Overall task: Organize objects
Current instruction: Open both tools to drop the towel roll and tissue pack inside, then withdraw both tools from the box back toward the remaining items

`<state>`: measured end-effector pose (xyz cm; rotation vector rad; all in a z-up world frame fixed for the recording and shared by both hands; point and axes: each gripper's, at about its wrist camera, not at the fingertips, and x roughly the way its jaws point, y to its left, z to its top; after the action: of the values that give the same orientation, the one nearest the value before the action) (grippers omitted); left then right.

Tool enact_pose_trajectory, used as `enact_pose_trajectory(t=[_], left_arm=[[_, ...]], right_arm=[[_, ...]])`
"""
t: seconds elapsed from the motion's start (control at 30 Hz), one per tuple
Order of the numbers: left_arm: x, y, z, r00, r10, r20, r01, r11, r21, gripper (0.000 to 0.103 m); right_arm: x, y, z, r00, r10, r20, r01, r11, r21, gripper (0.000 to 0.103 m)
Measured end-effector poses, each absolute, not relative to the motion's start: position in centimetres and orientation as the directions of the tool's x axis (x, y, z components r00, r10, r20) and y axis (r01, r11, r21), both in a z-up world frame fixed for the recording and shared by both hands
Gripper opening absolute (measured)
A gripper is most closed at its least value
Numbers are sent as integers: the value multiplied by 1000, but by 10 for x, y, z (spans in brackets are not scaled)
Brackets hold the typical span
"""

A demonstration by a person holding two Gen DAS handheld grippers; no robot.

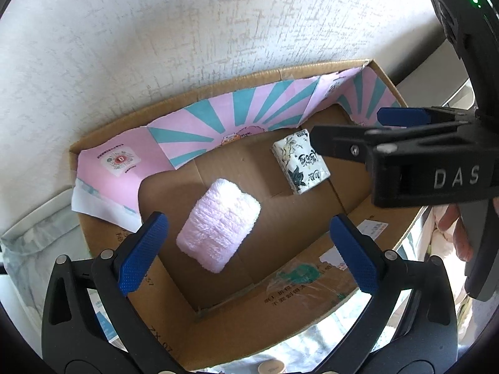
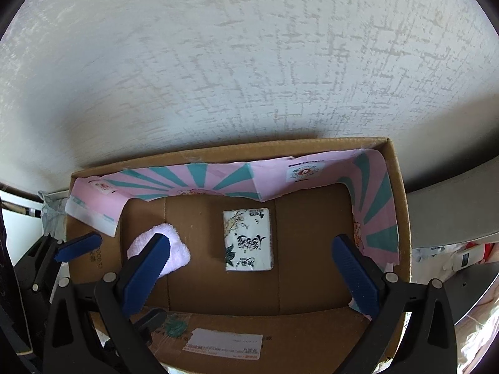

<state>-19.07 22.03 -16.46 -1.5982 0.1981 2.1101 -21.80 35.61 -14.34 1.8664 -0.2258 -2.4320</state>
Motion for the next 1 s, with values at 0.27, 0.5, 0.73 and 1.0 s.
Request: enact_pose_trajectory(t=[0.27,0.5,0.73,1.0], left_arm=[[-239,221,-142,-231,290,-929,-441,-882,-166,103],[-223,224,-117,-291,299,-909,-445,-883,-148,103],[-190,212,-73,-447,264,-855,-419,-906,-61,103],[-141,184,-29,-587,255,-768,-354,-934,-40,103]], right_arm=[[-243,339,-129,-260,-131,-957,-4,-991,137,103],[-233,337,-97,-320,-126,-939,21,-992,126,103],[-208,332,-66,-438,-116,-891,33,-993,113,103],[-153,329,-22,-579,-116,-807,46,-993,110,103]])
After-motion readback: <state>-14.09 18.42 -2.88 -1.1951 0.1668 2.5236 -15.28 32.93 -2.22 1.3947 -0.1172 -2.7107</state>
